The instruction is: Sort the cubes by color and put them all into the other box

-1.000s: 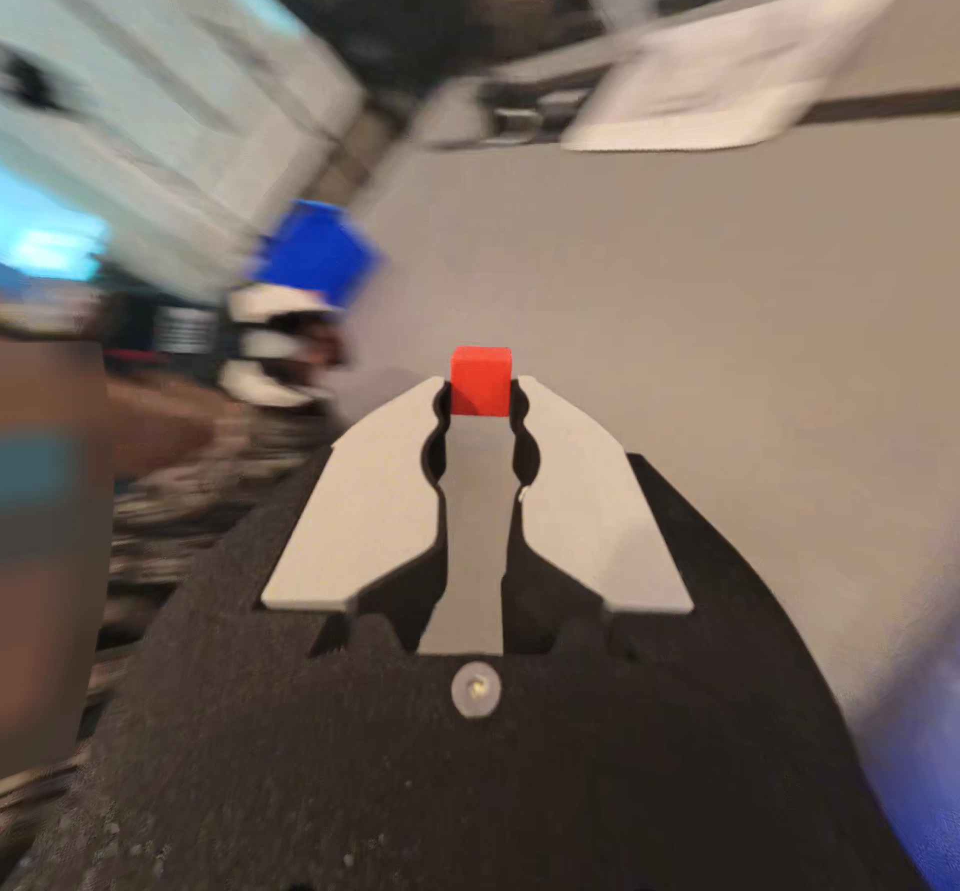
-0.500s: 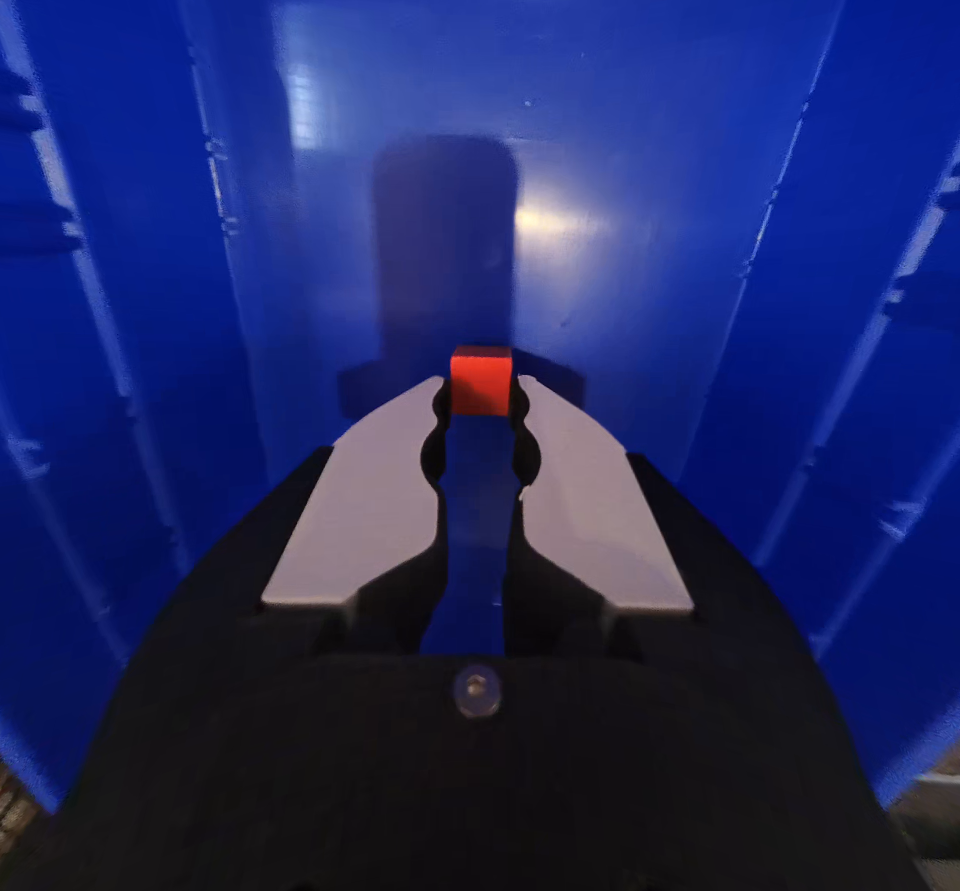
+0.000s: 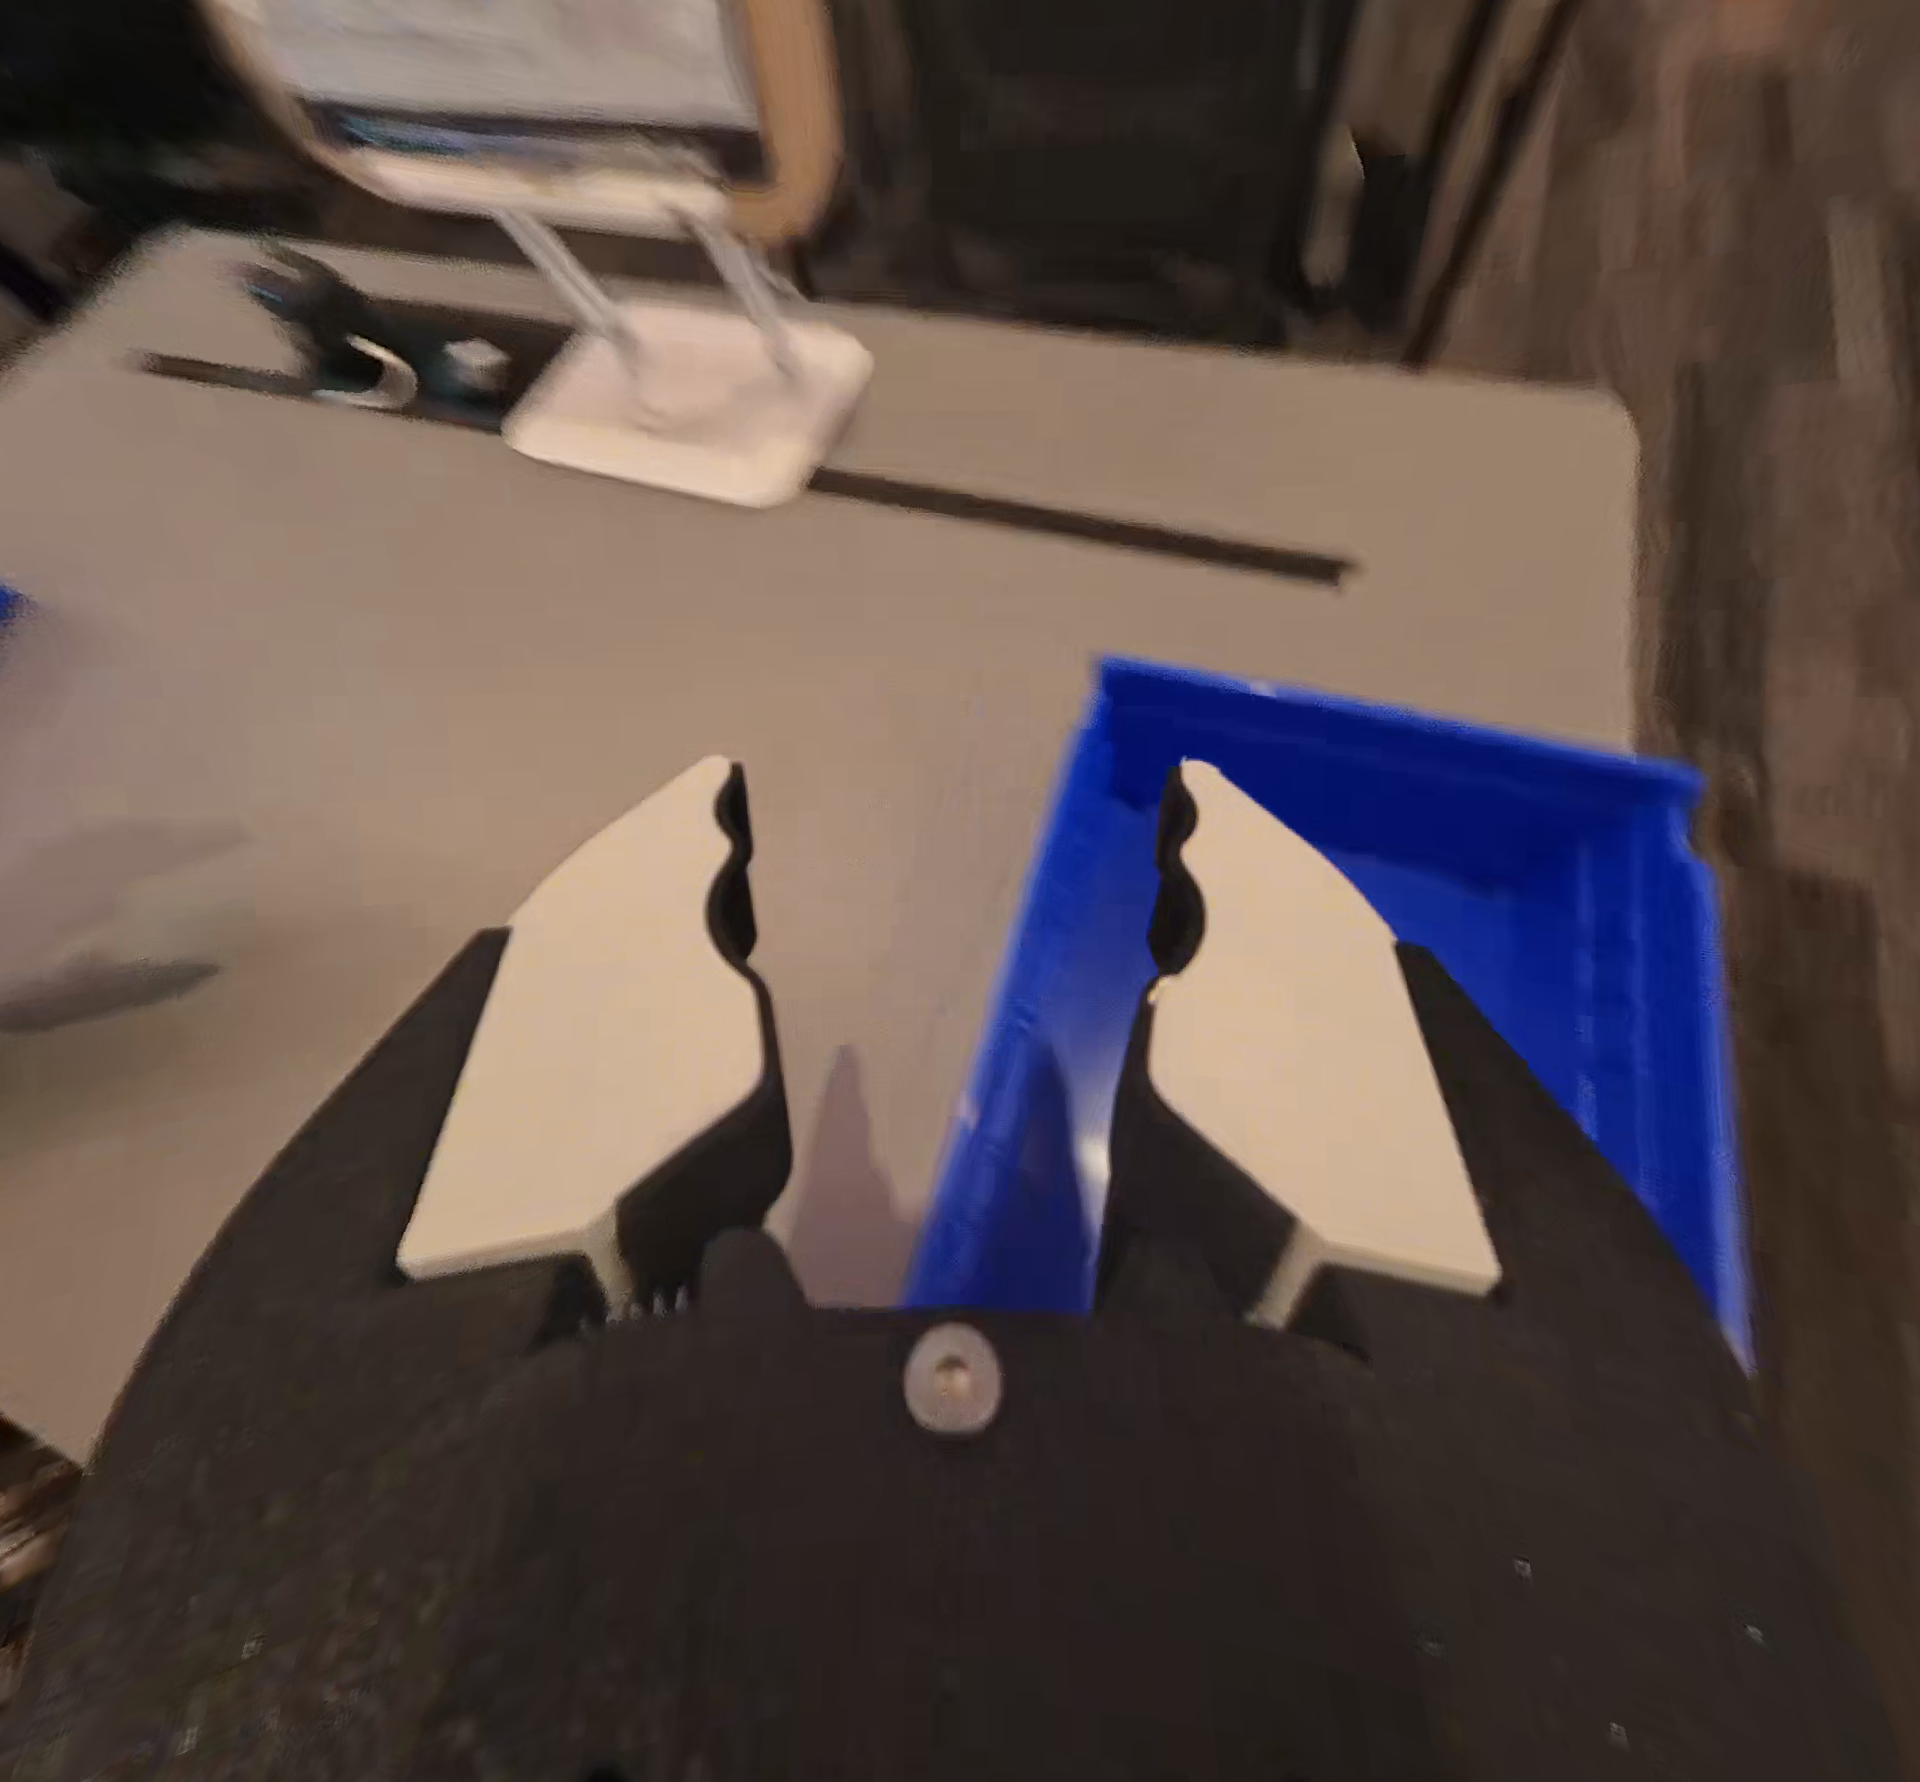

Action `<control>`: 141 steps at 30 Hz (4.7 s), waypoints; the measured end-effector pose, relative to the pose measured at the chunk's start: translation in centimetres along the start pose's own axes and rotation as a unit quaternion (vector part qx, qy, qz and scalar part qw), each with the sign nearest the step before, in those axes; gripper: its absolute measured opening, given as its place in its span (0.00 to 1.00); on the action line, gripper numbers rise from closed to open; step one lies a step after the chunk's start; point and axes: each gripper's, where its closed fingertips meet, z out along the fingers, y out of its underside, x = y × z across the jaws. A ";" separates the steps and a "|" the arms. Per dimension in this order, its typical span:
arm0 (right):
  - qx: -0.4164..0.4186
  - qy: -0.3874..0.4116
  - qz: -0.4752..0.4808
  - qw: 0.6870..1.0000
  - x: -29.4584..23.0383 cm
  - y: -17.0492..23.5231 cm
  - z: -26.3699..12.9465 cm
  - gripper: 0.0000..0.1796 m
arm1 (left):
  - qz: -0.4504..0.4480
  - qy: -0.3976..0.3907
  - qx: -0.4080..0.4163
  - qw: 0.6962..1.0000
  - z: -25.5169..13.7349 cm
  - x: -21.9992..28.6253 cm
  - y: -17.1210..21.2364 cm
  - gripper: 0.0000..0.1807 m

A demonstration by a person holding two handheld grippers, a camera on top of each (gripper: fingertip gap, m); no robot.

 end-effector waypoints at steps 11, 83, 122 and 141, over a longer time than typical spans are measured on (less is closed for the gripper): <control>0.130 -0.323 -0.026 0.937 -21.9 7.6 7.2 0.37 | 0.017 -0.193 -0.081 0.978 -19.6 -7.2 -3.5 0.37; -0.048 -0.480 0.158 0.862 -34.6 8.3 8.3 0.32 | 0.100 -0.067 -0.236 0.964 0.1 3.3 -0.2 0.16; -0.322 0.170 0.120 0.924 18.9 15.3 14.2 0.16 | 0.055 0.080 -0.136 0.986 4.9 6.9 5.1 0.19; -0.101 -0.061 -0.076 0.990 -7.8 -1.7 3.5 0.32 | -0.001 0.028 -0.120 0.992 2.0 3.9 3.7 0.20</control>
